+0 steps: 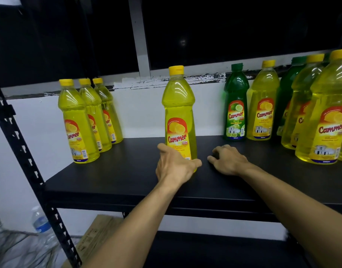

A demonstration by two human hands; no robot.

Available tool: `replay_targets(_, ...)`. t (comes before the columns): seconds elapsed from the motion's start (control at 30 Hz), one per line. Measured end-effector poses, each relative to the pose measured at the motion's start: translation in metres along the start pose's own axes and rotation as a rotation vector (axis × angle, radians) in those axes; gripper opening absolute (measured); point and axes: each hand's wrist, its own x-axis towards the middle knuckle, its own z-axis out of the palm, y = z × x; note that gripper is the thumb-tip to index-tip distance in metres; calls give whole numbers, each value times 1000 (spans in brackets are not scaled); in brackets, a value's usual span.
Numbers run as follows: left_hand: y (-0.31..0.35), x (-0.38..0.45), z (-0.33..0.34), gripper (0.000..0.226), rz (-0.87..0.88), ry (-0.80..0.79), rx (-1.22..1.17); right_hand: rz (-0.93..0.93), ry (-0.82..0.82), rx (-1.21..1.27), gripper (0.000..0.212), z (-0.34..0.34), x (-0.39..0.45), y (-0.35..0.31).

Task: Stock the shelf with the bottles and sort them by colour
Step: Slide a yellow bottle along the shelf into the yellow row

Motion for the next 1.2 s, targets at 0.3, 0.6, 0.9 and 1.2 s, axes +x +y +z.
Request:
replay_targets(0.3, -53, 66, -38, 99, -39, 87, -11, -67, -39, 26, 54, 16, 20, -32)
replay_targets(0.6, -90, 132, -53, 102, -78, 109, -62, -100, -79, -107, 70, 29, 27, -40)
replay_targets(0.9, -104, 184, -48, 90, -118, 175, -71, -89, -84, -160, 70, 33, 32, -40)
replay_targets(1.2, -108, 215, -38, 87, -130, 202, -34, -75, -73, -131, 67, 29, 26, -46)
